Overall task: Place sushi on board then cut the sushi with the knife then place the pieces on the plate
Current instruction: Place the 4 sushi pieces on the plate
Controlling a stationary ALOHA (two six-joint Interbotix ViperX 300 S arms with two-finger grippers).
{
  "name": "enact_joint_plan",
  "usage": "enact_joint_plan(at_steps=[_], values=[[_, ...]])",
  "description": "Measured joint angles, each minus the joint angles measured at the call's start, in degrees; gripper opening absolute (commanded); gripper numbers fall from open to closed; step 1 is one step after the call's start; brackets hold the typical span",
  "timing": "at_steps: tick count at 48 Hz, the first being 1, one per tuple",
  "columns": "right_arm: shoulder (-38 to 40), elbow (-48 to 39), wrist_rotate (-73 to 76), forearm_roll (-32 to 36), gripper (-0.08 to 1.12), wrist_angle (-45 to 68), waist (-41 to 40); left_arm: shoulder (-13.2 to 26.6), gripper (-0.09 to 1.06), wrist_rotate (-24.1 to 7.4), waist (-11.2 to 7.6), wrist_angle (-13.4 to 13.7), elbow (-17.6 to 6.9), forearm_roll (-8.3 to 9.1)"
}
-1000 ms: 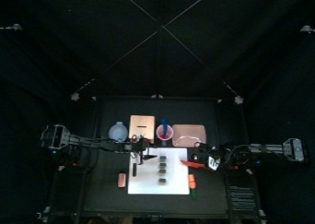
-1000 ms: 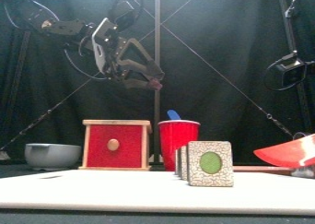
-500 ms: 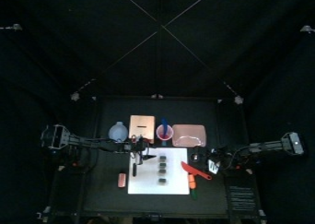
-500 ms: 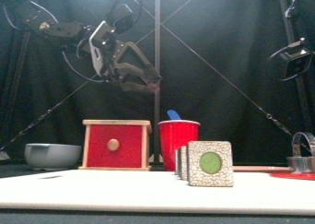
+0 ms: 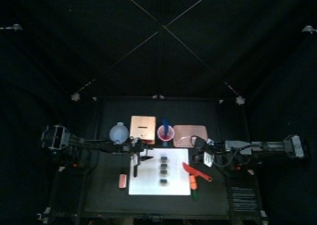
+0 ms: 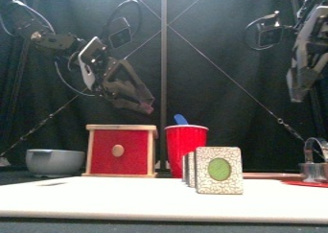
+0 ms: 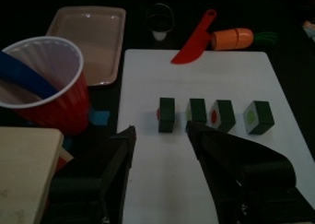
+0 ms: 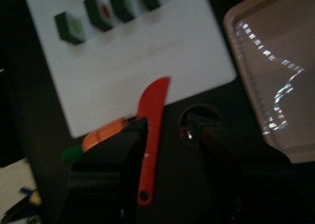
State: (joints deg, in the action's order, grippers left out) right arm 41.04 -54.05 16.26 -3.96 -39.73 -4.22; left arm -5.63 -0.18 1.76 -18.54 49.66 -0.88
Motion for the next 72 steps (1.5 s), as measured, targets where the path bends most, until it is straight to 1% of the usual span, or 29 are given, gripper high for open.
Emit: enact_joint_plan(at_steps=[6, 12, 20, 25, 29, 42, 50, 60, 72], values=[[-5.2, 2.0, 1.2, 6.5, 0.78, 4.3, -0.6, -0.2, 0.85, -0.1, 0.35, -1.4, 1.8, -0.09], [-9.8, 3.9, 0.9, 8.9, 0.78, 9.2, -0.5, -1.1, 0.85, -0.1, 1.14, -2.6, 3.4, -0.09], [-15.5, 5.8, 0.9, 9.7, 0.87, 15.3, -0.4, -1.8, 0.85, -0.3, 2.37, -3.8, 5.2, -0.09], [-19.7, 6.8, 1.1, 9.6, 0.94, 19.2, -0.2, -1.9, 0.85, -0.4, 2.99, -3.9, 5.9, 0.00], [-23.1, 8.0, 1.1, 9.6, 0.98, 21.7, 0.0, -2.0, 0.85, -0.4, 3.34, -3.9, 6.4, 0.18], [-34.8, 14.0, 0.4, 11.6, 0.98, 23.6, 1.0, -3.3, 0.85, -0.4, 4.66, -4.0, 8.3, 0.70], [-40.3, 17.6, 0.3, 13.2, 0.98, 23.5, 1.1, -3.6, 0.85, -0.4, 4.75, -3.9, 9.0, 0.70], [-43.0, 20.0, 0.5, 13.1, 0.98, 23.0, 1.6, -3.7, 0.85, -0.4, 4.83, -3.9, 9.5, 1.05], [-44.4, 20.3, 0.8, 11.8, 0.98, 22.9, 2.4, -3.8, 0.85, -0.4, 4.92, -3.7, 9.5, 1.41]])
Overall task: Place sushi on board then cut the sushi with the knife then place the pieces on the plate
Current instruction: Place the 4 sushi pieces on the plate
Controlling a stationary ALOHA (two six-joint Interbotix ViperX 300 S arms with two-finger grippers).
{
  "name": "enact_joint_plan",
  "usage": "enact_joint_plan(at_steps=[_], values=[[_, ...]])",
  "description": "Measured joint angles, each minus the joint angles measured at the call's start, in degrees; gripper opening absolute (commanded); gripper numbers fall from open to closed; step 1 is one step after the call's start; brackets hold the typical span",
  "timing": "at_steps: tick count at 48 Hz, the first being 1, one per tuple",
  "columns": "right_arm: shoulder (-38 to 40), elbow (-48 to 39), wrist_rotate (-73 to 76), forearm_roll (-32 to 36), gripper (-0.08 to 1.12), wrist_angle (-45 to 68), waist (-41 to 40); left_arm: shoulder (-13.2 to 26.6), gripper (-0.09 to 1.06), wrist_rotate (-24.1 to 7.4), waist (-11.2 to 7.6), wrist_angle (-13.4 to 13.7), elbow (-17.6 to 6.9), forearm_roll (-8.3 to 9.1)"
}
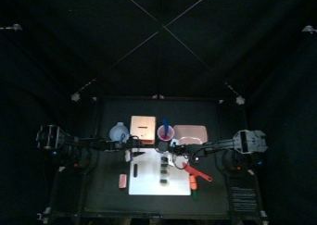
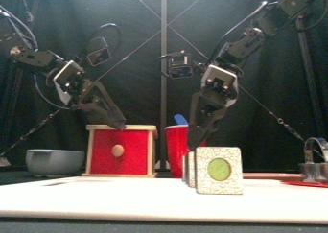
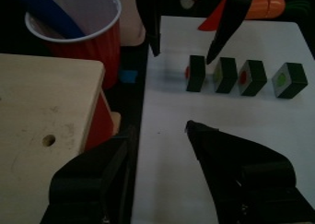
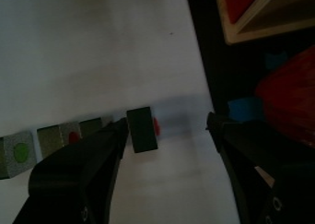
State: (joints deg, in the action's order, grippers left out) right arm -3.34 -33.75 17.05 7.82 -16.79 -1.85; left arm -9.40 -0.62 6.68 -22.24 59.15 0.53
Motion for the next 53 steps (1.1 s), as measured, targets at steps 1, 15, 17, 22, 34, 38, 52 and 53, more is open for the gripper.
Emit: enact_joint_plan(at_steps=[1, 15, 17, 22, 34, 38, 52, 53], values=[[-0.2, 0.0, 0.0, -0.1, 0.98, 0.1, 0.0, 0.0, 0.85, 0.0, 0.00, 0.0, 0.0, 0.00], [-3.1, 1.0, 0.2, -0.5, 0.98, -0.1, 1.1, 0.0, 0.85, 0.0, 0.00, 0.3, 0.0, 0.00], [-3.7, 1.2, 0.2, -0.5, 0.97, -0.3, 1.1, 0.0, 0.85, 0.0, 0.00, 0.3, 0.1, 0.09], [-4.8, 1.8, 0.4, -0.6, 0.94, -0.4, 1.1, 0.0, 0.85, 0.0, 0.09, 0.3, 0.5, 0.09], [-6.9, 2.9, 0.6, -0.6, 0.69, -0.8, 1.1, 0.0, 0.85, 0.0, 0.09, 0.3, 1.0, 0.00], [-6.9, 3.1, 0.3, -0.5, 0.63, -1.5, 1.0, 0.0, 0.85, 0.0, 0.09, 0.3, 1.1, 0.09], [-1.8, 2.3, 0.4, -0.5, 0.63, -8.3, 0.6, 0.0, 0.85, 0.0, 0.09, 0.3, 1.3, 0.09], [-1.1, 2.1, 0.4, -0.7, 0.63, -8.9, 0.6, 0.0, 0.85, 0.0, 0.09, 0.3, 1.3, 0.09]])
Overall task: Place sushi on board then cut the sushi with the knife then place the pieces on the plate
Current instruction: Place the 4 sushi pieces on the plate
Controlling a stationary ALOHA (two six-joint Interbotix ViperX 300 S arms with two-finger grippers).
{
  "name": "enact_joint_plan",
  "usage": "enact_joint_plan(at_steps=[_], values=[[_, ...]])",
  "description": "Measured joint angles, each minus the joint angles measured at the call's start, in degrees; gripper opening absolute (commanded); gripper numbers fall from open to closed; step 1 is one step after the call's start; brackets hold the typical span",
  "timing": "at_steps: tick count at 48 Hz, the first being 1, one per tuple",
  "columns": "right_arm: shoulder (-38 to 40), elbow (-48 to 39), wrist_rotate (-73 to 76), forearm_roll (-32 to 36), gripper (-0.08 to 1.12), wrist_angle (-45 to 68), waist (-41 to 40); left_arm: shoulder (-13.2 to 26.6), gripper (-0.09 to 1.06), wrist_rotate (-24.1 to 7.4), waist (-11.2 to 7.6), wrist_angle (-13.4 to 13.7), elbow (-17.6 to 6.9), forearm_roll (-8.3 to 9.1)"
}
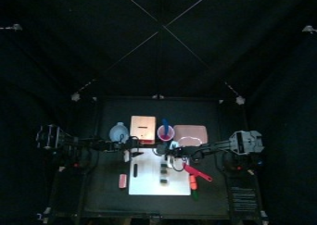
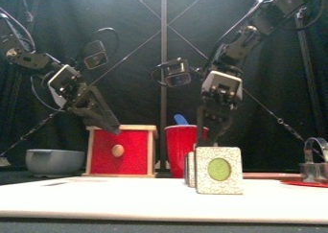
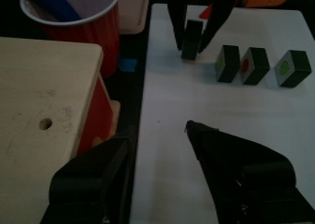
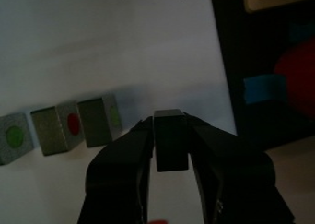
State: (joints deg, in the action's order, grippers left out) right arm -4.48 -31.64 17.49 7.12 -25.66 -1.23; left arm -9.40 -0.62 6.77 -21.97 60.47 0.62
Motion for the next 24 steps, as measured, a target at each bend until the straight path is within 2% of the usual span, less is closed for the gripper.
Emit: enact_joint_plan(at_steps=[12, 24], values=[[8.3, -3.9, 0.3, -0.2, 0.63, -6.9, -4.4, 0.0, 0.85, 0.0, 0.09, 0.0, 0.0, 0.00], [11.3, -7.7, 0.0, 0.1, 0.63, -6.1, -12.5, 0.0, 0.85, 0.0, 0.35, 0.0, 0.0, 0.00]])
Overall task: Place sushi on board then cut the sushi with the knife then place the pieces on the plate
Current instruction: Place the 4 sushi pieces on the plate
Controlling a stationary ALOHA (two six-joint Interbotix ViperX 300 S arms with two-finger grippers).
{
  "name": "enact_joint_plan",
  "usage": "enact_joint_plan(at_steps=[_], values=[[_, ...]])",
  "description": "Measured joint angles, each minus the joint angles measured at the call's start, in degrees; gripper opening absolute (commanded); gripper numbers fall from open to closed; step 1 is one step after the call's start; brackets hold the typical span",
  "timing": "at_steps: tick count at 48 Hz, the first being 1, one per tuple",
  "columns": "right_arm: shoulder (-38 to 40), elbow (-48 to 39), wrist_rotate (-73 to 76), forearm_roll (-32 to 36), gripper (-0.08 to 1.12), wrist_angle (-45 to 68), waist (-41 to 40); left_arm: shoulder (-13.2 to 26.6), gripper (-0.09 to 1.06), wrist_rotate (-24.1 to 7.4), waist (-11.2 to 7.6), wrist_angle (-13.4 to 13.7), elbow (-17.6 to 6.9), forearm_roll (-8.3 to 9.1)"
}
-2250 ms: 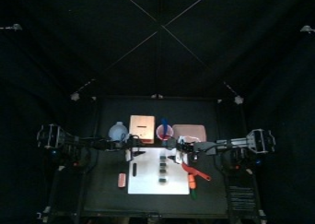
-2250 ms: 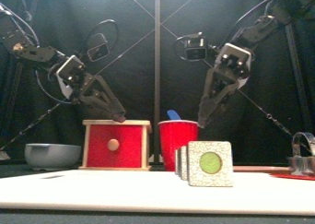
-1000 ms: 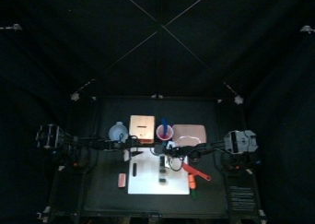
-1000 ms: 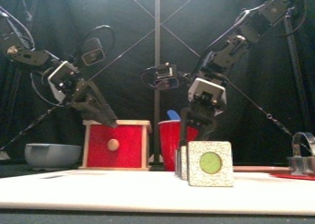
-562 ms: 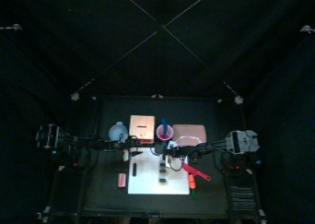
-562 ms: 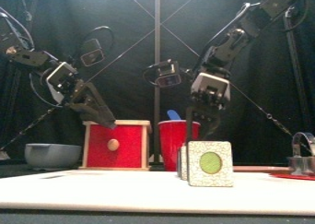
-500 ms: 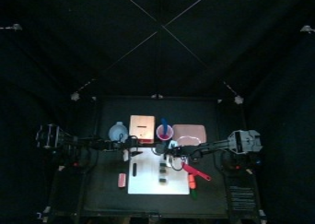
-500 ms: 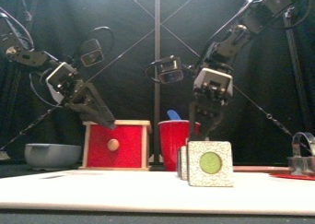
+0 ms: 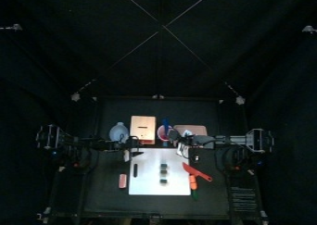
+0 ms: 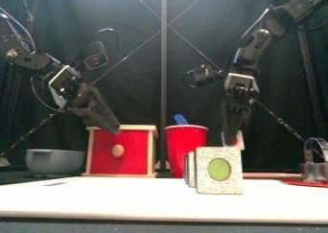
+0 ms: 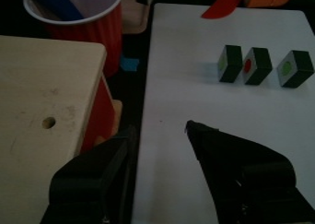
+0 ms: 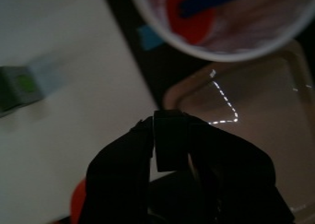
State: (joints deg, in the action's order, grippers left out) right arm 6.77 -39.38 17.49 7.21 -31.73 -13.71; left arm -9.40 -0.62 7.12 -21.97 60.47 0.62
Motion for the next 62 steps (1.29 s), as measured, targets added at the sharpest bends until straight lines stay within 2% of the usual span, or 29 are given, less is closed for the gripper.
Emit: enact_joint_plan(at_steps=[16, 33, 44, 54, 62], values=[[-2.7, -3.1, 0.0, -1.3, 0.71, 6.2, -9.5, 0.0, 0.85, 0.0, 0.53, 0.5, 0.0, 0.00], [-6.6, -3.8, 0.0, -1.2, 0.78, 10.5, -12.3, 0.1, 0.85, 0.0, 1.05, 0.8, 0.0, 0.00], [-2.6, -3.8, -0.1, -1.1, 0.78, 9.0, -12.2, 0.1, 0.85, 0.0, 1.05, 1.1, 0.0, 0.00], [2.1, -2.9, 0.0, -1.7, 0.78, 8.4, -7.7, 0.0, 0.85, 0.0, 1.14, 1.1, 0.0, -0.09], [2.3, -0.7, -0.8, -0.4, 0.78, 10.1, 3.7, 0.0, 0.85, 0.1, 1.14, 1.1, 0.0, -0.09]])
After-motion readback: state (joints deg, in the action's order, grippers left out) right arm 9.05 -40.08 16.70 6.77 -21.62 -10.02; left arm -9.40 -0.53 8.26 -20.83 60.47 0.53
